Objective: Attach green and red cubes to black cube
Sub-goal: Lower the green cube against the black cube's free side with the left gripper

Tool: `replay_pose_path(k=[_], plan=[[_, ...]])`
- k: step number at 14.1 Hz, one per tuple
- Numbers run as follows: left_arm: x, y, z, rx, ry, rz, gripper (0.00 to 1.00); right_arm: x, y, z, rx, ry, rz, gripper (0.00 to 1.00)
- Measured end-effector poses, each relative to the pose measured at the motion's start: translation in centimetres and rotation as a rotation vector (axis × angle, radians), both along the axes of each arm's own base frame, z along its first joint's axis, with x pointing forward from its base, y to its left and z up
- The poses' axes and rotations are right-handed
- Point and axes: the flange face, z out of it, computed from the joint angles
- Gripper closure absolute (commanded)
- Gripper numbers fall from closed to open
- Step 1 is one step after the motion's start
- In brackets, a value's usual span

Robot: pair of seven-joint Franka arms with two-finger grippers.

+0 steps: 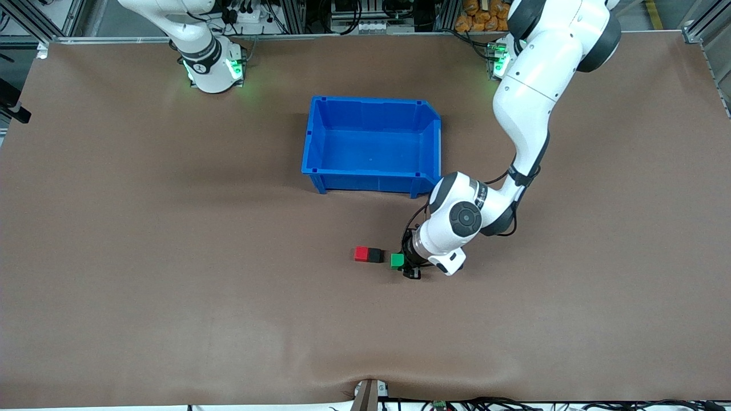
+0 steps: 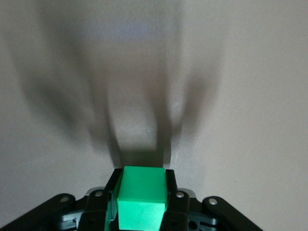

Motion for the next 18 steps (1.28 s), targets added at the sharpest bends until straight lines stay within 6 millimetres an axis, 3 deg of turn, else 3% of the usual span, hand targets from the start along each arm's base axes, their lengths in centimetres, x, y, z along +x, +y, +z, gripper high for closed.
replay_pose_path(k=[8,18], plan=[[-0.8,-1.6,-0.4,-0.001,0.002,-0.019,1.00,-0.5,0.4,-0.3,0.012,0.052,-0.121,0.00],[-1.7,-2.8,-0.4,0.000,0.002,-0.038,1.00,-0.5,1.1,-0.4,0.023,0.062,-0.132,0.00]])
